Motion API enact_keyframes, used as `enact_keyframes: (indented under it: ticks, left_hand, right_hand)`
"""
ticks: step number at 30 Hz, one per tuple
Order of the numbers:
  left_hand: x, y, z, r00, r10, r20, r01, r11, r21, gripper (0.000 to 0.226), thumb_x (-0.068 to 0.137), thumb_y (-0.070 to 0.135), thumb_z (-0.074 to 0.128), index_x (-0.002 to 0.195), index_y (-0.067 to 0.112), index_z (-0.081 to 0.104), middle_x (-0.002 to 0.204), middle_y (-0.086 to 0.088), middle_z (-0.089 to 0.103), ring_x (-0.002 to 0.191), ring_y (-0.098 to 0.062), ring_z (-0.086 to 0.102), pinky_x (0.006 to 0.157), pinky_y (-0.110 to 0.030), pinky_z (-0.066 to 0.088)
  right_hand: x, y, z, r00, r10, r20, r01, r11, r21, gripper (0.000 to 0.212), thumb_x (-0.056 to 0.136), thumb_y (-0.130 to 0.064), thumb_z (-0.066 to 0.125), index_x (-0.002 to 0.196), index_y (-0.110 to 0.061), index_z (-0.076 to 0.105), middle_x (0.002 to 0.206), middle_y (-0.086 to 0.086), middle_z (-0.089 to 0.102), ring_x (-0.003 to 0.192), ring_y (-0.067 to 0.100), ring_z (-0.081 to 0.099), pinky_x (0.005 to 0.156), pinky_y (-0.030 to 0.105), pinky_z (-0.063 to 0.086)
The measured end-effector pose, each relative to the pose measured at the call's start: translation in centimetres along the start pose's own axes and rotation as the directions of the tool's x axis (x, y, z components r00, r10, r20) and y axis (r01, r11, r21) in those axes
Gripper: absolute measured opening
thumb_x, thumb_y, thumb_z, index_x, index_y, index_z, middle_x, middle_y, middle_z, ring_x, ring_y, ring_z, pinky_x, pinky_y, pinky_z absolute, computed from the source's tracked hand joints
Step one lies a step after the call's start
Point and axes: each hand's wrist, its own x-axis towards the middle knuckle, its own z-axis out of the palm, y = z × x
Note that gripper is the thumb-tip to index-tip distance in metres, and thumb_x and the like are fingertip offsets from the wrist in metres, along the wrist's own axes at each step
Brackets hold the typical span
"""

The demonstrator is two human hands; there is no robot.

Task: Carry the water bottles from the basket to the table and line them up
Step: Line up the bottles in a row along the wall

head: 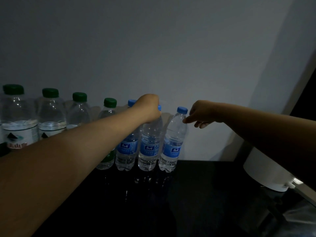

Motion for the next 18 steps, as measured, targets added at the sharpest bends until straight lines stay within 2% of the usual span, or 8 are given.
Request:
enact_keyframes:
  ticks: [4,8,11,14,18]
  left_hand:
    - [-0.2,0.6,-0.2,1.0,-0.007,0.029,0.005,0.998,0.064,0.027,0.092,0.01,0.054,0.117,0.002,0.056,0.117,-0.015,0.059,0.103,-0.027,0.058,0.082,-0.032,0.044]
    - [-0.8,1.1,-0.5,0.998,-0.026,0.061,0.014,0.983,0.183,0.026,0.092,0.007,0.053,0.117,0.001,0.054,0.119,-0.016,0.057,0.106,-0.029,0.058,0.088,-0.034,0.046]
    - [-2.0,1.5,-0.8,0.999,-0.03,0.022,0.024,0.977,0.21,0.031,0.092,0.01,0.056,0.121,0.002,0.05,0.123,-0.016,0.051,0.104,-0.028,0.058,0.08,-0.033,0.046]
    - [-3.3,1.8,-2.0,1.0,0.004,-0.007,-0.003,0.978,0.208,0.035,0.091,0.013,0.059,0.122,0.002,0.048,0.125,-0.017,0.043,0.098,-0.03,0.058,0.076,-0.033,0.046]
    - [-5.8,2.4,-5.0,0.997,0.081,-0.003,-0.08,0.983,0.167,0.034,0.091,0.023,0.059,0.118,0.003,0.05,0.12,-0.015,0.048,0.097,-0.027,0.056,0.074,-0.032,0.045]
  right_hand:
    - [-2.4,0.3,-0.9,0.992,-0.001,0.125,0.022,0.986,-0.165,0.037,0.086,-0.023,0.067,0.113,0.002,0.061,0.099,0.014,0.067,0.08,0.018,0.062,0.063,0.023,0.053]
    - [-6.4,0.0,-1.1,0.982,-0.058,0.178,0.12,0.925,-0.359,0.034,0.088,-0.023,0.064,0.114,-0.002,0.062,0.105,0.014,0.068,0.084,0.017,0.062,0.069,0.023,0.052]
    - [-9.7,-0.3,-1.3,0.972,-0.077,0.224,0.172,0.881,-0.441,0.034,0.089,-0.026,0.063,0.115,-0.005,0.062,0.108,0.012,0.068,0.09,0.018,0.063,0.076,0.025,0.052]
    - [-12.9,-0.6,-2.0,0.968,-0.101,0.229,0.207,0.838,-0.504,0.035,0.089,-0.03,0.062,0.118,-0.009,0.062,0.114,0.008,0.067,0.104,0.019,0.063,0.091,0.03,0.049]
    - [-17.1,-0.6,-3.4,0.974,-0.124,0.192,0.209,0.822,-0.53,0.036,0.089,-0.03,0.062,0.12,-0.013,0.061,0.121,0.003,0.063,0.111,0.017,0.059,0.099,0.033,0.045]
